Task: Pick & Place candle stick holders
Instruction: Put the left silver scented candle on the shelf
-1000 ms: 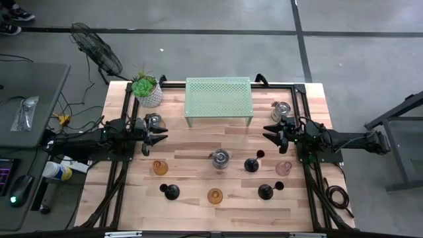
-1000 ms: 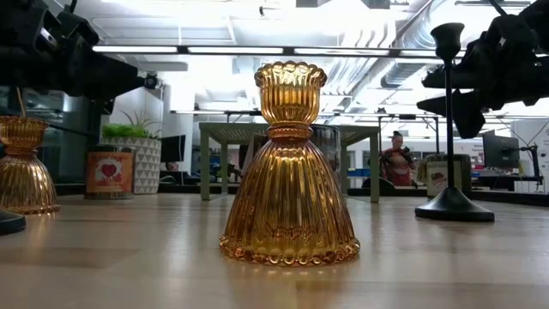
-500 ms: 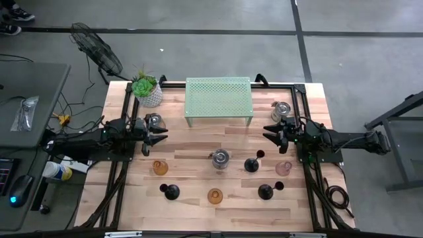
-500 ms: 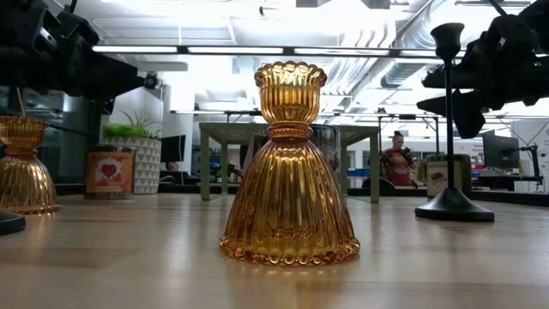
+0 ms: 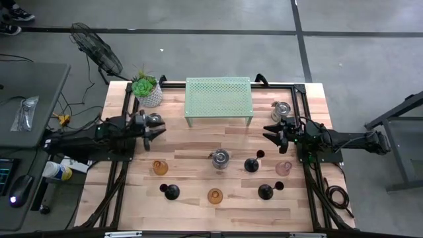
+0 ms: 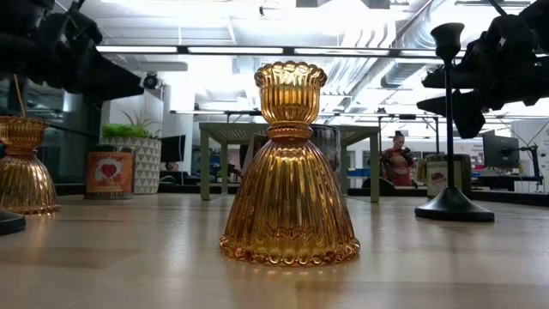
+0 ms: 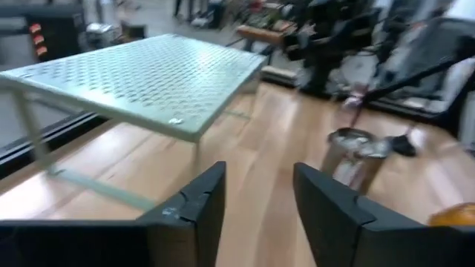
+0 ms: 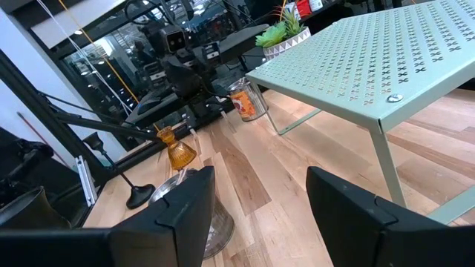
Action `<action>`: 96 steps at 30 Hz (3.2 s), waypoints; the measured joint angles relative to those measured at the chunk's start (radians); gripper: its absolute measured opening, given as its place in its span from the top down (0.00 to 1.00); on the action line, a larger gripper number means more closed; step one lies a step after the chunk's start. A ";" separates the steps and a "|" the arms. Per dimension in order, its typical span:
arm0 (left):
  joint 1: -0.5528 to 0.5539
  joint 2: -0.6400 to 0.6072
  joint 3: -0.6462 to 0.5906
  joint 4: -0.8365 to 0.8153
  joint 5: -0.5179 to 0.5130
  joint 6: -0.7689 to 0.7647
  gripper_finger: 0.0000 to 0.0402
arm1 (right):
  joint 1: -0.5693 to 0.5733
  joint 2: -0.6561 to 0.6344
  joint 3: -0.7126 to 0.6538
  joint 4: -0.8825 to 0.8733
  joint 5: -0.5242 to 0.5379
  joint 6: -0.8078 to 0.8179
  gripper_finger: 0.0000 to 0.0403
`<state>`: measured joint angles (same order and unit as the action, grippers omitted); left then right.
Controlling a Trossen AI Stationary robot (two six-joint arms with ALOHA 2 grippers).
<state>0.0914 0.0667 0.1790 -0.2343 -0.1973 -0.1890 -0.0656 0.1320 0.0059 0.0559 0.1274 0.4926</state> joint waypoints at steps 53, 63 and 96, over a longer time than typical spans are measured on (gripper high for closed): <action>0.108 1.003 0.790 -1.007 -0.086 -0.754 0.06 | 0.000 0.004 0.000 0.000 0.000 0.000 0.49; 0.274 1.111 0.790 -0.986 -0.068 -0.613 0.01 | 0.000 0.011 0.000 0.000 0.000 0.000 0.49; 0.468 1.240 0.789 -0.931 0.024 -0.439 0.00 | 0.000 0.014 0.000 0.000 0.000 0.000 0.49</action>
<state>0.5591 1.3067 0.9680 -1.1653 -0.1728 -0.6281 -0.0658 0.1459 0.0058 0.0556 0.1276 0.4925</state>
